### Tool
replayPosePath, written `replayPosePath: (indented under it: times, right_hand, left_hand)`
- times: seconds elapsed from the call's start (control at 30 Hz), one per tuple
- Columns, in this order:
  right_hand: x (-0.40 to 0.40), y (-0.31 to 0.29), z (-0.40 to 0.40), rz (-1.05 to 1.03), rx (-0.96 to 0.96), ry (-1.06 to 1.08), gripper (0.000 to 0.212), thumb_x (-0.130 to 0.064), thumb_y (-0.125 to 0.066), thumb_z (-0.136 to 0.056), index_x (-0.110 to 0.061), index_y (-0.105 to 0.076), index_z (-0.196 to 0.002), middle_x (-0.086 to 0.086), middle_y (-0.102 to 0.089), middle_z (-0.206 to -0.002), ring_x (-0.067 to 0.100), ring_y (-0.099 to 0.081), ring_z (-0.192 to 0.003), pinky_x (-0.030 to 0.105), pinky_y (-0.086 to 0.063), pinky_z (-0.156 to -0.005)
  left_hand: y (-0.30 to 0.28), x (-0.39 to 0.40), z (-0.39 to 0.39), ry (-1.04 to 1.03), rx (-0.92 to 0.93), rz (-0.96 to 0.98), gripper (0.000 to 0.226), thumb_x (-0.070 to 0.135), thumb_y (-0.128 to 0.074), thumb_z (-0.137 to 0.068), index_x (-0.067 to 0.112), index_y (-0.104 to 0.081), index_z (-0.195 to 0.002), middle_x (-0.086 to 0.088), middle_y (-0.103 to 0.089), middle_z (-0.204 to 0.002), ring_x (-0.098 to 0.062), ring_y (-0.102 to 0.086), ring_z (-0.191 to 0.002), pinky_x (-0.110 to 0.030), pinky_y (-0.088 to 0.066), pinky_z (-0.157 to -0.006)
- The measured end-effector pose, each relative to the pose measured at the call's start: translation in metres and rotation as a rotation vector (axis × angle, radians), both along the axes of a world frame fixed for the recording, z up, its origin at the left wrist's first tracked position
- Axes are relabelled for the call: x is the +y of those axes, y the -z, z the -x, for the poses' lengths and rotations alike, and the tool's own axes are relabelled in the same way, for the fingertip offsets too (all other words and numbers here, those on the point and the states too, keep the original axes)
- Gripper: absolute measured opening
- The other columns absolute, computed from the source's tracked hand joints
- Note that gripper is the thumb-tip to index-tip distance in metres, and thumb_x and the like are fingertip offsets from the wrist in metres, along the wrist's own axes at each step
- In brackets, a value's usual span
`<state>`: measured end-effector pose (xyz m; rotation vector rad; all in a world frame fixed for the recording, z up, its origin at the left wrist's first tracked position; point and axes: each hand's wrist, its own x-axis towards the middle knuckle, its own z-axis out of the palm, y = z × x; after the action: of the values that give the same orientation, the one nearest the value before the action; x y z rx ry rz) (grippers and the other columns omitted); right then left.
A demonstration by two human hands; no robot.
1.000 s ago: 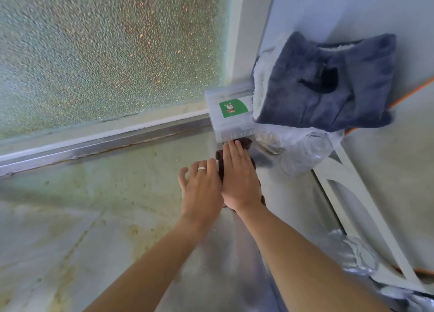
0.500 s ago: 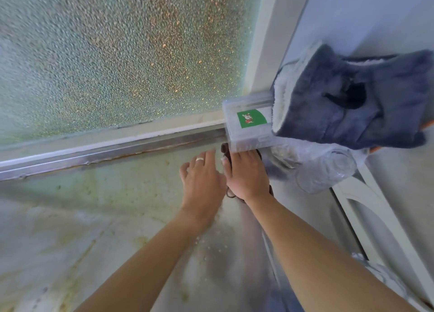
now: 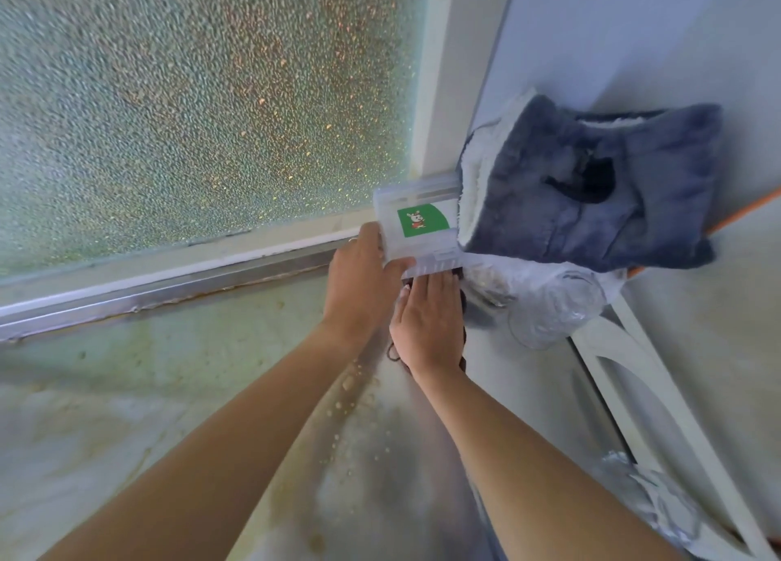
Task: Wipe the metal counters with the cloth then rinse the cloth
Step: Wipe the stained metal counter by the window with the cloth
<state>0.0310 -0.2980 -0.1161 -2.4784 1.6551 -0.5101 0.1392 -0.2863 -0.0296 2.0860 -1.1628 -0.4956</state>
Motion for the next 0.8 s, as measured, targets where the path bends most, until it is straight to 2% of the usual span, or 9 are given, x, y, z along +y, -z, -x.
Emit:
replayPosePath:
  times: [0.13,0.27,0.33,0.4,0.5,0.63,0.8]
  right_hand:
    - [-0.005,0.001,0.0,0.058,0.037,-0.166,0.046,-0.019,-0.038,-0.096,0.006,-0.061,-0.126,0.025,-0.065,-0.122,0.041,-0.06,-0.117,0.048,-0.048,-0.108]
    - [0.002,-0.007,0.01,0.124,-0.049,-0.333,0.025,-0.013,-0.042,-0.099,-0.001,-0.062,-0.109,0.017,-0.064,-0.107,0.034,-0.059,-0.103,0.045,-0.052,-0.093]
    - [0.013,-0.004,0.019,0.111,-0.086,-0.43,0.023,-0.012,-0.044,-0.102,-0.003,-0.062,-0.113,0.015,-0.065,-0.121,0.032,-0.059,-0.118,0.044,-0.05,-0.102]
    - [0.027,0.002,0.028,0.09,-0.104,-0.505,0.035,-0.015,-0.045,-0.104,-0.006,-0.061,-0.134,0.009,-0.059,-0.144,0.026,-0.05,-0.14,0.04,-0.042,-0.116]
    - [0.037,0.004,0.031,0.059,-0.088,-0.385,0.043,-0.022,-0.04,-0.108,-0.01,-0.052,-0.147,0.009,-0.047,-0.158,0.023,-0.041,-0.148,0.04,-0.04,-0.119]
    - [0.039,0.003,0.011,0.006,0.009,-0.133,0.052,-0.028,-0.027,-0.11,-0.008,-0.036,-0.158,0.017,-0.031,-0.165,0.028,-0.027,-0.155,0.042,-0.035,-0.123]
    - [0.035,0.005,-0.02,0.03,0.043,-0.09,0.048,-0.022,-0.033,-0.109,0.0,-0.043,-0.15,0.023,-0.049,-0.151,0.036,-0.044,-0.144,0.046,-0.037,-0.12]
  left_hand:
    - [-0.002,0.0,-0.004,0.025,-0.037,-0.018,0.04,0.04,-0.074,-0.08,0.019,-0.055,-0.108,0.003,-0.072,-0.102,-0.024,-0.069,-0.093,-0.044,-0.057,-0.08]
    - [-0.007,0.003,-0.005,0.067,-0.053,-0.055,0.042,0.043,-0.07,-0.08,0.019,-0.052,-0.11,0.0,-0.071,-0.102,-0.026,-0.068,-0.095,-0.045,-0.056,-0.081]
    - [-0.01,0.01,-0.01,0.124,-0.135,-0.095,0.044,0.038,-0.067,-0.086,0.02,-0.051,-0.123,-0.003,-0.069,-0.113,-0.028,-0.065,-0.105,-0.046,-0.053,-0.088]
    - [-0.009,0.025,-0.023,0.138,-0.327,-0.186,0.048,0.027,-0.059,-0.092,0.021,-0.045,-0.138,-0.006,-0.062,-0.127,-0.029,-0.058,-0.118,-0.046,-0.045,-0.099]
    - [0.002,0.058,-0.057,0.029,-0.565,-0.363,0.056,0.019,-0.053,-0.092,0.02,-0.037,-0.146,-0.005,-0.045,-0.148,-0.026,-0.041,-0.137,-0.046,-0.032,-0.109]
    - [0.023,0.092,-0.093,-0.023,-0.679,-0.437,0.061,0.023,-0.053,-0.091,0.016,-0.038,-0.15,-0.001,-0.037,-0.158,-0.022,-0.038,-0.141,-0.046,-0.033,-0.107]
    - [0.038,0.098,-0.097,-0.03,-0.709,-0.336,0.057,0.026,-0.057,-0.091,0.013,-0.049,-0.146,-0.004,-0.048,-0.152,-0.02,-0.044,-0.14,-0.042,-0.03,-0.104]
